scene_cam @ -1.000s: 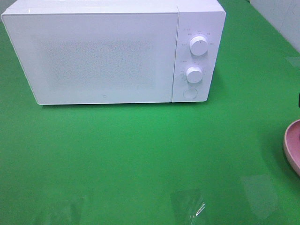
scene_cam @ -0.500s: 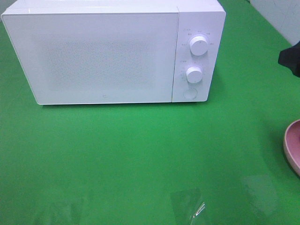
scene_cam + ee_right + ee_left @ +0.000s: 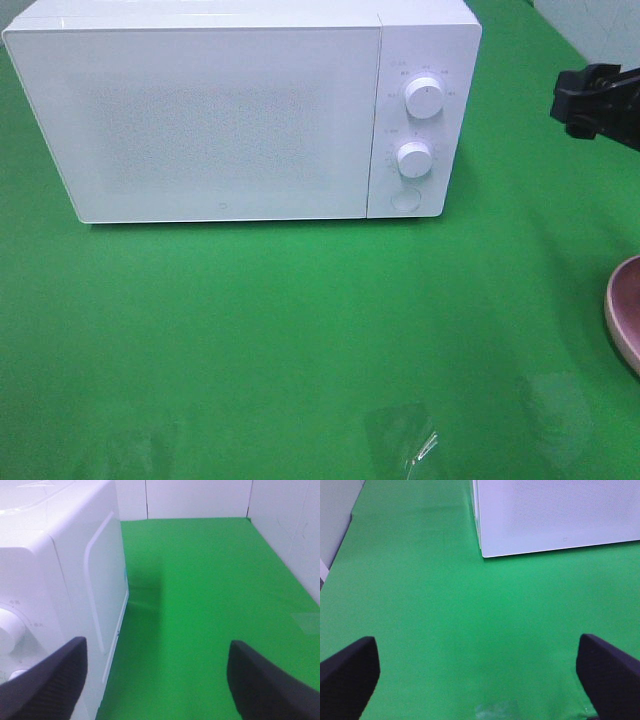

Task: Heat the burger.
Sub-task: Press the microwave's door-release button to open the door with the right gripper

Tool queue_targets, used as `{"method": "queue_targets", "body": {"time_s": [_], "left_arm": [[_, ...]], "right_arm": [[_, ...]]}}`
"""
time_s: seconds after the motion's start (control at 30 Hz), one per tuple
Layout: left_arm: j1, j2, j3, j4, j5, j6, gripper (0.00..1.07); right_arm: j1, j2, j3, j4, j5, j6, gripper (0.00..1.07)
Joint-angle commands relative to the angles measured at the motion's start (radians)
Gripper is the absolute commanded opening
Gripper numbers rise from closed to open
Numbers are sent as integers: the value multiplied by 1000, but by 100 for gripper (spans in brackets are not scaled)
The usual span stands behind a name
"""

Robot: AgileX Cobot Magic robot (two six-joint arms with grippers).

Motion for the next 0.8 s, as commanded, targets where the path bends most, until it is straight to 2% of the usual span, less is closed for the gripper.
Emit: {"method": "queue_targets", "body": {"time_s": [0.03, 0.07, 0.17, 0.2, 0.23, 0.33, 0.37, 0.4, 0.43, 0.5, 0.6, 0.63, 0.8], "left_arm": [[4, -23, 3, -6, -12, 1, 100], [4, -23, 3, -6, -12, 1, 100], [4, -23, 3, -6, -12, 2, 100], [4, -23, 3, -6, -12, 2, 100], [4, -23, 3, -6, -12, 2, 100], [4, -23, 3, -6, -12, 2, 100], [4, -23, 3, -6, -12, 2, 100], [4, -23, 3, -6, -12, 2, 100], [4, -23, 3, -6, -12, 2, 100], [4, -23, 3, -6, -12, 2, 100], [4, -23, 3, -6, -12, 2, 100], [4, -23, 3, -6, -12, 2, 100], [4, -23, 3, -6, -12, 2, 100]], "right_arm": [[47, 18, 24, 85, -104, -83, 76], [95, 30, 46, 143, -160, -127, 76], [141, 39, 68, 208, -210, -167, 76], [193, 50, 84, 278, -260, -207, 76], [193, 50, 84, 278, -260, -207, 76], [287, 79, 96, 379, -334, -273, 76], [287, 79, 96, 379, -334, -273, 76], [337, 99, 97, 415, -356, -289, 76], [337, 99, 97, 415, -356, -289, 76], [405, 131, 97, 464, -395, -292, 76], [444, 154, 97, 499, -423, -292, 76], [486, 184, 97, 536, -454, -291, 76], [549, 243, 97, 584, -478, -287, 76]]}}
